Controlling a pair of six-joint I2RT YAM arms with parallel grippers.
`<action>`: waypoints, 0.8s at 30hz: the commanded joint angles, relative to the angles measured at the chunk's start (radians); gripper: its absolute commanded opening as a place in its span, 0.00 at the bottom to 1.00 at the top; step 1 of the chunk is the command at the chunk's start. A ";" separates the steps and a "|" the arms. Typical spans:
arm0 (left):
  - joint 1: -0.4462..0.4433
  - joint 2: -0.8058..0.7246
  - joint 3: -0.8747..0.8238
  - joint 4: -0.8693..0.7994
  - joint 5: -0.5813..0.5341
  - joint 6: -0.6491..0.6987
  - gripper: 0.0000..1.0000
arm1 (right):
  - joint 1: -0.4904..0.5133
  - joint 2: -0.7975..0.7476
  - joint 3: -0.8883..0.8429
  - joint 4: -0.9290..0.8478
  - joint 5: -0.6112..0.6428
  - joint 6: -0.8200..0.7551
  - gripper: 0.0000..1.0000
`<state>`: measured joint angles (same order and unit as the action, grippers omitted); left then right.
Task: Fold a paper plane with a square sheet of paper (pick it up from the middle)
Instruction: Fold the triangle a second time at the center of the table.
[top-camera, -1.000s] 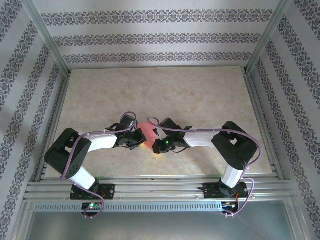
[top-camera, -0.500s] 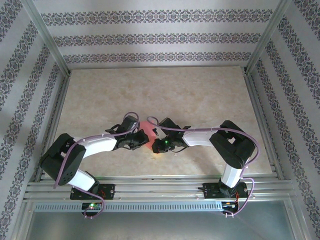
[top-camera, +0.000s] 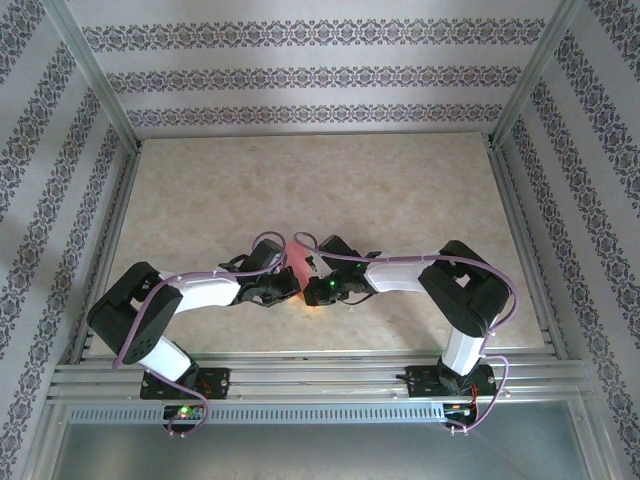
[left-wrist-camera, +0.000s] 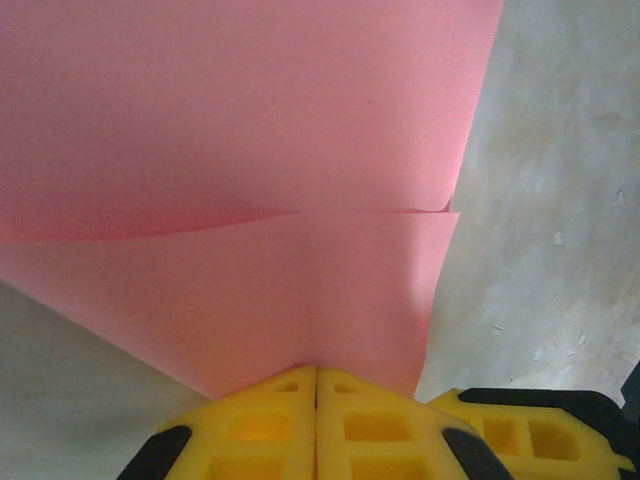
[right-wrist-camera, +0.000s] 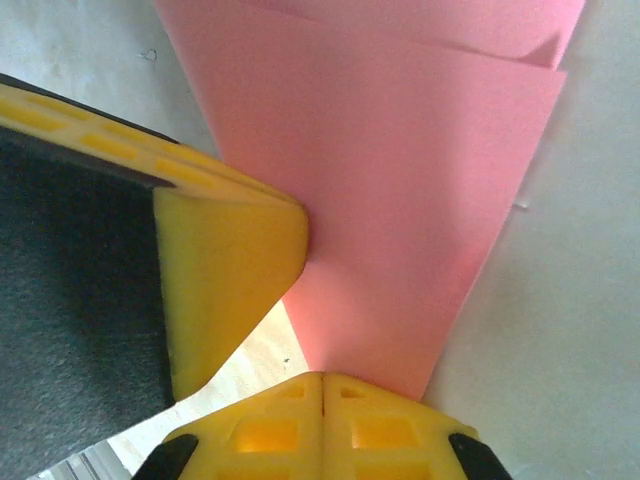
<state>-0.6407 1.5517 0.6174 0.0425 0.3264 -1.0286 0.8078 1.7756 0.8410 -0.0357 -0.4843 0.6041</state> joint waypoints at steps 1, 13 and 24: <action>0.005 0.012 -0.019 -0.017 -0.060 0.066 0.08 | 0.004 0.047 -0.021 -0.117 0.065 0.008 0.06; 0.202 -0.001 -0.040 -0.084 -0.041 0.203 0.09 | 0.008 0.076 -0.023 -0.235 0.144 -0.038 0.05; 0.422 -0.009 -0.001 -0.173 -0.001 0.337 0.09 | 0.005 0.078 -0.026 -0.227 0.135 -0.020 0.05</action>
<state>-0.2756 1.5463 0.6079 -0.0013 0.4538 -0.7689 0.8093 1.7905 0.8707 -0.0669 -0.4534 0.5926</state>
